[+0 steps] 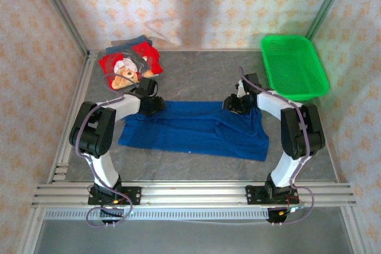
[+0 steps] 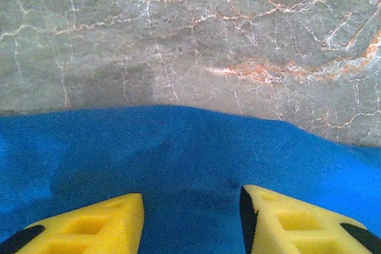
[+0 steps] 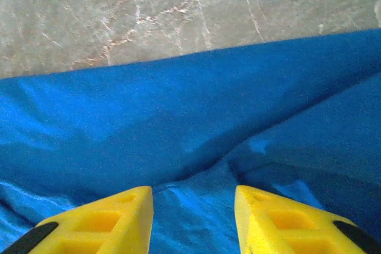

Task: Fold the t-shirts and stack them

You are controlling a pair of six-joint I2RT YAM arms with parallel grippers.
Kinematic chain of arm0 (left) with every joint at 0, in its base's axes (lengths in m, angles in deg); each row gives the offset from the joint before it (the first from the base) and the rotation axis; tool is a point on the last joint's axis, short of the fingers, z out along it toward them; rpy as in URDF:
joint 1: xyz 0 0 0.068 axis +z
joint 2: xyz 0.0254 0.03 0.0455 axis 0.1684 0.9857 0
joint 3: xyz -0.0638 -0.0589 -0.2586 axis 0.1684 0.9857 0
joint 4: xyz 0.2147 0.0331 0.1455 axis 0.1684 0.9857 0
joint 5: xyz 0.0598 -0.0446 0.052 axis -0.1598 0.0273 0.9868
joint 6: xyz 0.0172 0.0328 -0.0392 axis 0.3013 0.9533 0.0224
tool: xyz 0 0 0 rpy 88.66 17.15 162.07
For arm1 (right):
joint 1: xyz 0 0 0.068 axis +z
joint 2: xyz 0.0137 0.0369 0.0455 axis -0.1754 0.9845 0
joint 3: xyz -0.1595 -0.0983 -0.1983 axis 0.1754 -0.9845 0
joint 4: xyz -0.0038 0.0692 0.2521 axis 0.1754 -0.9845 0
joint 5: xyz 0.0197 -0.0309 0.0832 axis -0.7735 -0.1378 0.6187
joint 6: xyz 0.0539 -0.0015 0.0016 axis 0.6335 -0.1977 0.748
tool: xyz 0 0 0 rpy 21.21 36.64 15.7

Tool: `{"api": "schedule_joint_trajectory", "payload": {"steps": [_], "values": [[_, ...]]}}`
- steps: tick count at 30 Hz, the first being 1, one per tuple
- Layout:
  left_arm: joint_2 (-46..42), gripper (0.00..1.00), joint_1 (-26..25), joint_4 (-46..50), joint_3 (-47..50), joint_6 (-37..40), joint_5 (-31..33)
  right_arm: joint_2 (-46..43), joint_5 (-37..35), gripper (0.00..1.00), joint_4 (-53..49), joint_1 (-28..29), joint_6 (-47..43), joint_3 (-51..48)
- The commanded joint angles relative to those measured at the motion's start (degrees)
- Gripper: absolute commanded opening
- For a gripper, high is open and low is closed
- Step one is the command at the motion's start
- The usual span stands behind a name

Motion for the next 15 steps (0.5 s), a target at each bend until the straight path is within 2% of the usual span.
{"api": "schedule_joint_trajectory", "payload": {"steps": [1,7,15], "values": [[-4.21,0.50,0.01,3.61,-0.66,-1.14,0.03,0.45,-2.45,0.40,-2.18,-0.04,-3.60,0.93],[-12.15,0.57,-0.72,4.70,-4.38,-0.93,0.67,0.32,-5.96,0.41,-3.03,0.38,-5.75,1.01],[-17.18,0.62,-1.65,9.88,-9.84,1.14,1.58,1.95,-7.70,0.43,-3.74,0.85,-8.16,1.96]]}}
